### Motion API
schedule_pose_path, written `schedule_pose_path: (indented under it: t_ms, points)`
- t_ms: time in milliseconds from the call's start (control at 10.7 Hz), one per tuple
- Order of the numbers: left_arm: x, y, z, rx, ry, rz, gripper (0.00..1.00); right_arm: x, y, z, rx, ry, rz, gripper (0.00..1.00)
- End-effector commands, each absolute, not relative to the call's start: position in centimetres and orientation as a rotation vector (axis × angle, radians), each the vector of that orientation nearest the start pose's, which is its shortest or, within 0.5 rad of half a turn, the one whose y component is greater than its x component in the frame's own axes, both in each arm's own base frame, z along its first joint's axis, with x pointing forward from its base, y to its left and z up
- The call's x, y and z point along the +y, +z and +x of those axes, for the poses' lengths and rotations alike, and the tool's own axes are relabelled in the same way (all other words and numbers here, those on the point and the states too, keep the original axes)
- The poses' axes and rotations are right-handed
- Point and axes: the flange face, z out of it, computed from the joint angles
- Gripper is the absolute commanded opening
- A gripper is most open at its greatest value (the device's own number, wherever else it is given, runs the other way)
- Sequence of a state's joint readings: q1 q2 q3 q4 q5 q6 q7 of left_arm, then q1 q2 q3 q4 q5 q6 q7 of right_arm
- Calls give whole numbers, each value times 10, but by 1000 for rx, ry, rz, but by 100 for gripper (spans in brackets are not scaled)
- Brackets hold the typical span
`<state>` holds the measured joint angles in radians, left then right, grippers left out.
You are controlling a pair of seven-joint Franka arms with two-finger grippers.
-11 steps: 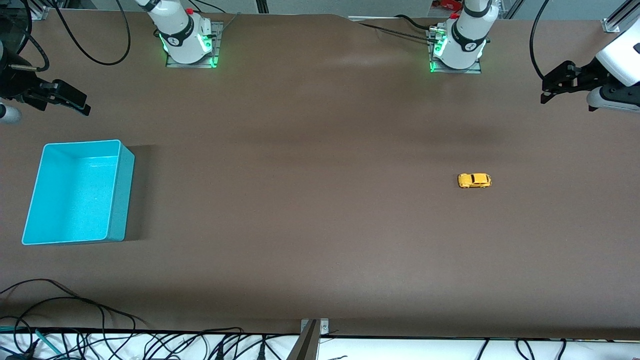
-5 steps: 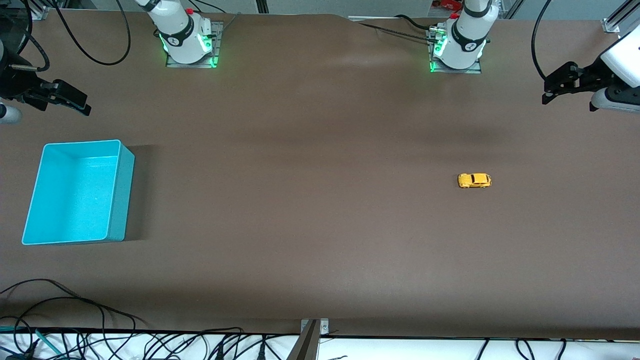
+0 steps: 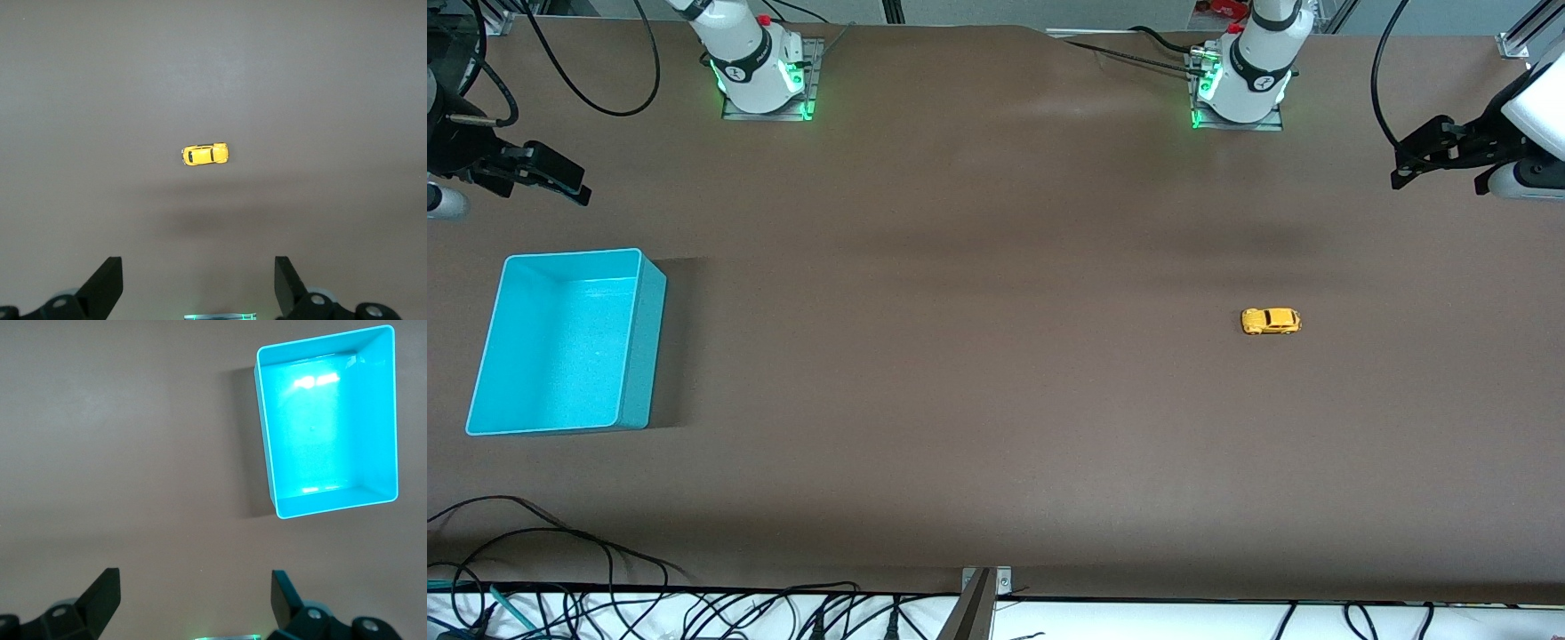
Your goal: Wind up and store yellow beetle car
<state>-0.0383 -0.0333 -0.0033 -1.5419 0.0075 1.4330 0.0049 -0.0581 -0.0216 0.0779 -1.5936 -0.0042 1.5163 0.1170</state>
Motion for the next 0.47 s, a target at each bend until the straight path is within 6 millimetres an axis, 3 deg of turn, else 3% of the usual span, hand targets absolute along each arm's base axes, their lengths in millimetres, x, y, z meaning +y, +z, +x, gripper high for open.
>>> schedule_pose_path:
  t_ms: [0,373]
  points:
    - [-21,651,531,41,126,-3150,100,14,629,541,156,68,-3130,100]
    - [-21,650,531,48,129,-3149,100,12,629,541,163,68,-3129,100]
